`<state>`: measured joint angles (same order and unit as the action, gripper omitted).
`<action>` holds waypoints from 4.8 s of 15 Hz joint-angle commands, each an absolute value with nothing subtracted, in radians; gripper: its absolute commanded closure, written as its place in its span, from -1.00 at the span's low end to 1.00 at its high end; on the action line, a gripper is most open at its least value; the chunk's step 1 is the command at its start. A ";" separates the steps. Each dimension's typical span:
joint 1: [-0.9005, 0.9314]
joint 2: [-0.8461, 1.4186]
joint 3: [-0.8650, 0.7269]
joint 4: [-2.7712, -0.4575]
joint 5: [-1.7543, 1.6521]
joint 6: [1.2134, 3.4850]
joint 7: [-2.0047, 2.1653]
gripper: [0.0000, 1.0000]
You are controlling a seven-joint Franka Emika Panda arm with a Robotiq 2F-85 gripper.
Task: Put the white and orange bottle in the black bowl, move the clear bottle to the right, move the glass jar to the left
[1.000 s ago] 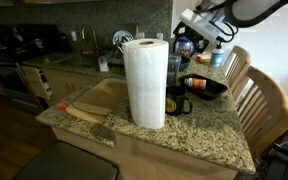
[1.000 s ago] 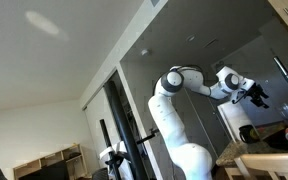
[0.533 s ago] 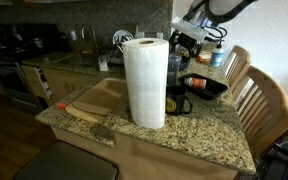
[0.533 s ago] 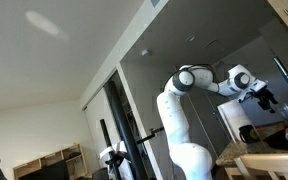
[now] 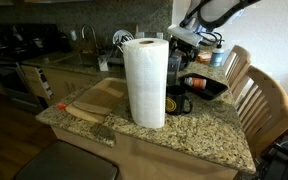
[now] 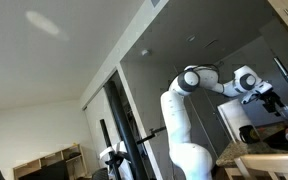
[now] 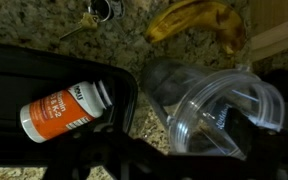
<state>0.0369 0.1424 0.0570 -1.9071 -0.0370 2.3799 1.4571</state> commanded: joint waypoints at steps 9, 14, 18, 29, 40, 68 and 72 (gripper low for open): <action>0.062 0.165 0.022 -1.905 -0.038 2.379 1.466 -0.07; 0.064 0.150 0.006 -1.915 -0.083 2.380 1.502 0.65; 0.070 0.092 -0.025 -1.923 -0.241 2.347 1.614 1.00; -0.015 -0.143 -0.029 -1.969 -0.348 2.052 1.744 0.94; -0.136 -0.078 -0.162 -2.277 -0.059 2.565 1.592 0.94; -0.069 -0.258 -0.052 -2.305 -0.033 2.540 1.205 -1.00; 0.006 -0.256 -0.021 -2.283 0.113 2.468 1.000 -1.00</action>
<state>-0.0299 -0.2314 -0.0347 -2.2643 0.0192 2.5051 1.1454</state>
